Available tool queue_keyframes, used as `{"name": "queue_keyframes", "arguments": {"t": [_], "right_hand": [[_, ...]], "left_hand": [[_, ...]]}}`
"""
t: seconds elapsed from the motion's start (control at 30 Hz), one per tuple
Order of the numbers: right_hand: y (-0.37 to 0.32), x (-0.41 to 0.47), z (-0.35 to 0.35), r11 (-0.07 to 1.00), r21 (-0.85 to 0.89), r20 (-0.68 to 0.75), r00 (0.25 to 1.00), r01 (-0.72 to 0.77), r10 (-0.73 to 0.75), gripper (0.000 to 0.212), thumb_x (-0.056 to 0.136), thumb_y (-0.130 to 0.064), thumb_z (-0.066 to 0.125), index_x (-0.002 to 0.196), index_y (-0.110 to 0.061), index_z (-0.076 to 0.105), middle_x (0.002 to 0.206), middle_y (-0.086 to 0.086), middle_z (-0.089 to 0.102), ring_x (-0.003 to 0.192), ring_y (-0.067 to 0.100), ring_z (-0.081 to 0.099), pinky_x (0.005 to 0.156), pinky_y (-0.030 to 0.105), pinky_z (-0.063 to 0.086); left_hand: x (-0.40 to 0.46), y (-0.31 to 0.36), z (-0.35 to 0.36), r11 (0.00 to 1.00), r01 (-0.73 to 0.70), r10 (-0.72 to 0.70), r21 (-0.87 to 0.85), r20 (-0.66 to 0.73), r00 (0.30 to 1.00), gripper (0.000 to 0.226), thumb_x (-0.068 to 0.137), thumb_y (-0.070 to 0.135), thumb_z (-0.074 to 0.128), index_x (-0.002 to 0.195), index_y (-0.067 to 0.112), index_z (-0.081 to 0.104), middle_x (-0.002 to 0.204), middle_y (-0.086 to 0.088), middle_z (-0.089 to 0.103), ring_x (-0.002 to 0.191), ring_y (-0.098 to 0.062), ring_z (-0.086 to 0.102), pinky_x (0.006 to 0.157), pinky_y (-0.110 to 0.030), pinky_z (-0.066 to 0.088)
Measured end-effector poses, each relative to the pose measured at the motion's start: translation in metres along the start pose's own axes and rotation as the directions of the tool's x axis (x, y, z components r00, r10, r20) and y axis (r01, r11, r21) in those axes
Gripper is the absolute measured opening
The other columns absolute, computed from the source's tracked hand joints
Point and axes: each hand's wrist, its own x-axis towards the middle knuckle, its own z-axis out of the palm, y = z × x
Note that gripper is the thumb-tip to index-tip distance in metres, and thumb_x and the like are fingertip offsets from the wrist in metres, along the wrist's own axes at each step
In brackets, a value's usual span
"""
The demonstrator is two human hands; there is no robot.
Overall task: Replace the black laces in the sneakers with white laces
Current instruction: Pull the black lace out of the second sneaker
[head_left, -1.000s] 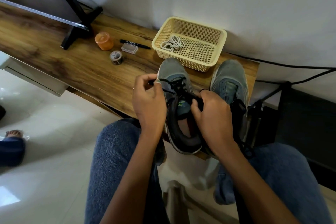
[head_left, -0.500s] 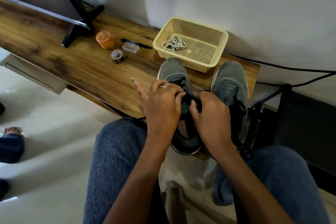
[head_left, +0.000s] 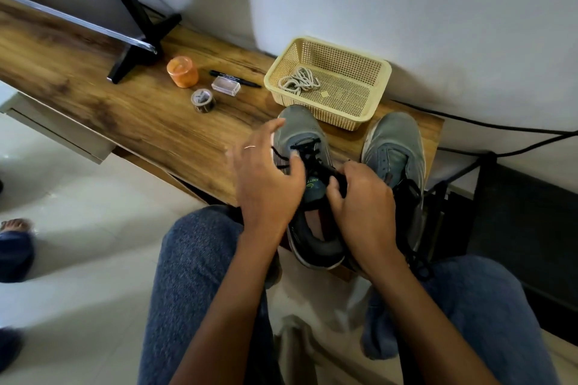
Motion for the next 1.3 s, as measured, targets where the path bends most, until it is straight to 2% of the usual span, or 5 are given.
{"name": "queue_keyframes", "arguments": {"t": [0.2,0.53,0.67,0.9,1.3], "right_hand": [[0.000,0.000,0.002,0.999,-0.023,-0.001,1.000,0.023,-0.023,0.008,0.090,-0.014,0.057,0.089,-0.006,0.059,0.086,0.009,0.060,0.075,0.026,0.057,0.061,0.028,0.032],[-0.002,0.000,0.001,1.000,0.003,0.003,1.000,-0.014,0.014,0.010,0.091,-0.016,0.055,0.089,-0.007,0.059,0.086,0.007,0.060,0.074,0.024,0.056,0.061,0.028,0.032],[-0.002,0.000,0.001,1.000,0.012,-0.008,1.000,-0.019,0.019,0.010,0.089,-0.014,0.056,0.092,-0.006,0.061,0.088,0.008,0.062,0.077,0.026,0.058,0.062,0.029,0.036],[-0.001,0.000,0.000,1.000,0.007,-0.008,1.000,-0.005,0.005,0.009,0.090,-0.013,0.056,0.092,-0.006,0.061,0.089,0.009,0.062,0.078,0.026,0.058,0.063,0.028,0.034],[0.001,0.000,0.002,0.999,-0.030,-0.034,0.999,0.010,-0.011,0.006,0.087,-0.012,0.059,0.086,-0.006,0.058,0.083,0.009,0.060,0.072,0.026,0.057,0.061,0.026,0.030]], "left_hand": [[-0.003,-0.008,0.011,0.979,-0.171,0.135,0.106,0.281,0.950,0.029,0.081,0.025,0.070,0.110,0.024,0.070,0.111,0.008,0.069,0.110,-0.015,0.057,0.115,-0.046,0.024],[-0.010,0.005,0.013,0.997,-0.070,0.067,0.036,0.074,0.995,0.010,0.091,0.019,0.063,0.089,0.014,0.071,0.088,0.004,0.070,0.078,-0.011,0.060,0.115,-0.035,0.021],[-0.007,0.007,0.007,0.993,0.036,-0.051,-0.110,-0.146,0.988,0.006,0.094,0.016,0.058,0.095,0.013,0.063,0.089,0.004,0.062,0.082,-0.009,0.053,0.080,-0.026,0.047],[0.012,0.002,-0.006,0.815,0.257,-0.521,-0.519,-0.462,0.718,0.003,0.099,0.012,0.048,0.098,0.013,0.046,0.087,0.000,0.061,0.077,-0.009,0.059,0.069,-0.010,0.045],[-0.002,0.003,0.000,0.989,0.145,-0.147,0.041,0.073,0.986,0.062,0.081,0.042,0.064,0.137,0.032,0.039,0.142,0.006,0.042,0.135,-0.020,0.029,0.111,-0.051,0.026]]}}
